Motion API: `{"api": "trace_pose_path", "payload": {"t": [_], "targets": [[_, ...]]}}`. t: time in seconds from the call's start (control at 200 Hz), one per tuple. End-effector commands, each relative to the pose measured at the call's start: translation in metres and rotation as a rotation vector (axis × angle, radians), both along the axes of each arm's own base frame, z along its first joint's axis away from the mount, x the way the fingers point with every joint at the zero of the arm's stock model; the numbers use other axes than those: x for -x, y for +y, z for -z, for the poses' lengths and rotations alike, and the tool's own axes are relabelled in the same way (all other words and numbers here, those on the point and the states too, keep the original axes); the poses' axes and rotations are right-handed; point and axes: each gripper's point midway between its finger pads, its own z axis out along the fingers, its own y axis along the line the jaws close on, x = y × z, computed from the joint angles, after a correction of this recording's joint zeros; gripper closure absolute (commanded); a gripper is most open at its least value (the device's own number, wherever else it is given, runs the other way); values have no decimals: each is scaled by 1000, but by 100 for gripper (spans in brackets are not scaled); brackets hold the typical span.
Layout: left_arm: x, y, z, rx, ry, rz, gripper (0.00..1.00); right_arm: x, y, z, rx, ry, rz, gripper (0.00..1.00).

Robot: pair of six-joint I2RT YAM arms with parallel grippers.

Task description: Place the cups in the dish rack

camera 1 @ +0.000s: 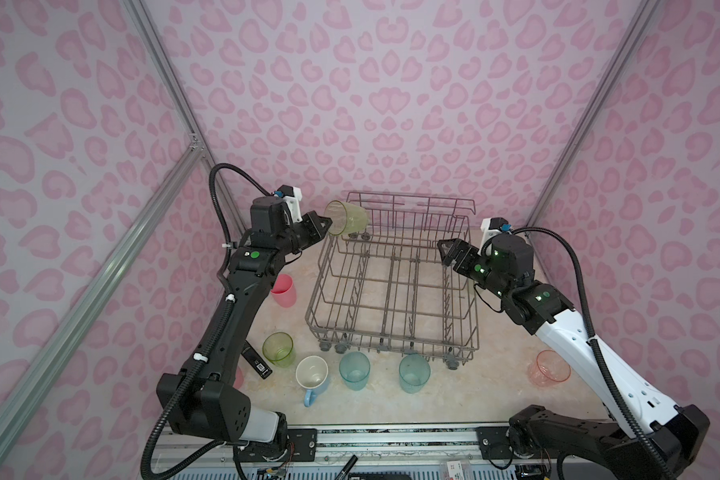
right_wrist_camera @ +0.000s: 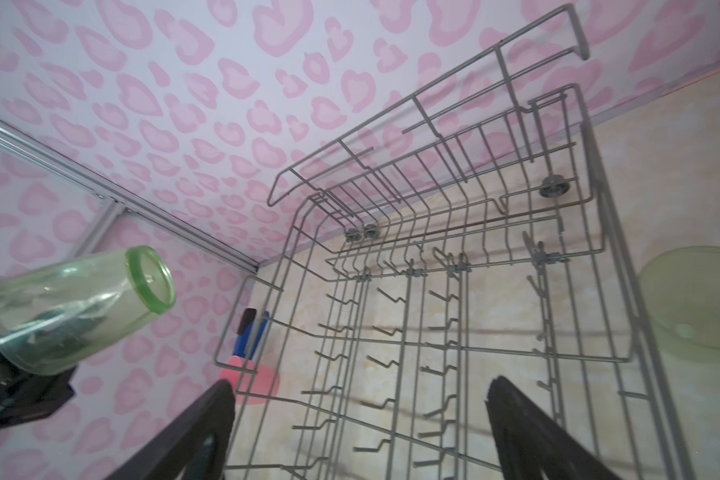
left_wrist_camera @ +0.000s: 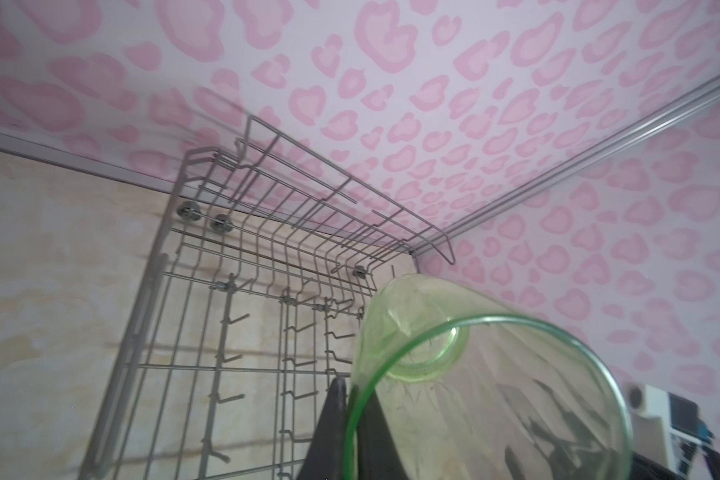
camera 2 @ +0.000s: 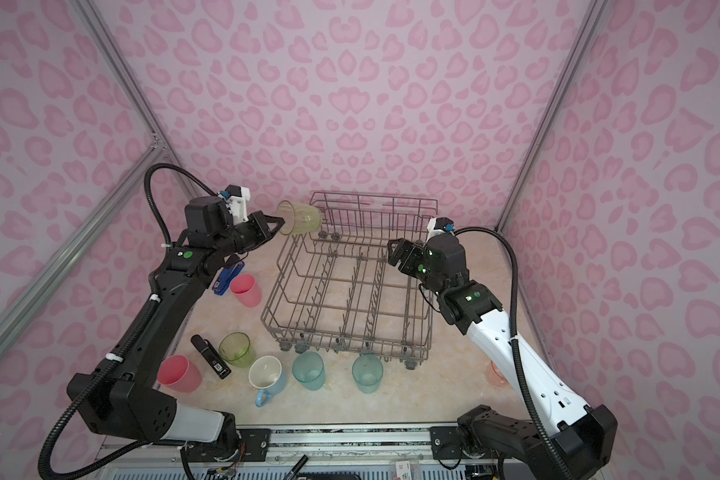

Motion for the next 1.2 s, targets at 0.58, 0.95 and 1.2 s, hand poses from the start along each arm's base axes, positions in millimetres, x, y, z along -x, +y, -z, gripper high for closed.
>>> {"api": "trace_pose_path", "payload": {"t": [0.58, 0.95, 1.2], "targets": [[35, -125, -31, 380, -313, 265, 91, -37, 9, -31, -747, 136, 63, 4], [36, -175, 0, 364, -334, 369, 91, -32, -9, -11, -801, 280, 144, 5], [31, -198, 16, 367, -318, 398, 91, -30, -15, -11, -813, 291, 160, 8]]}}
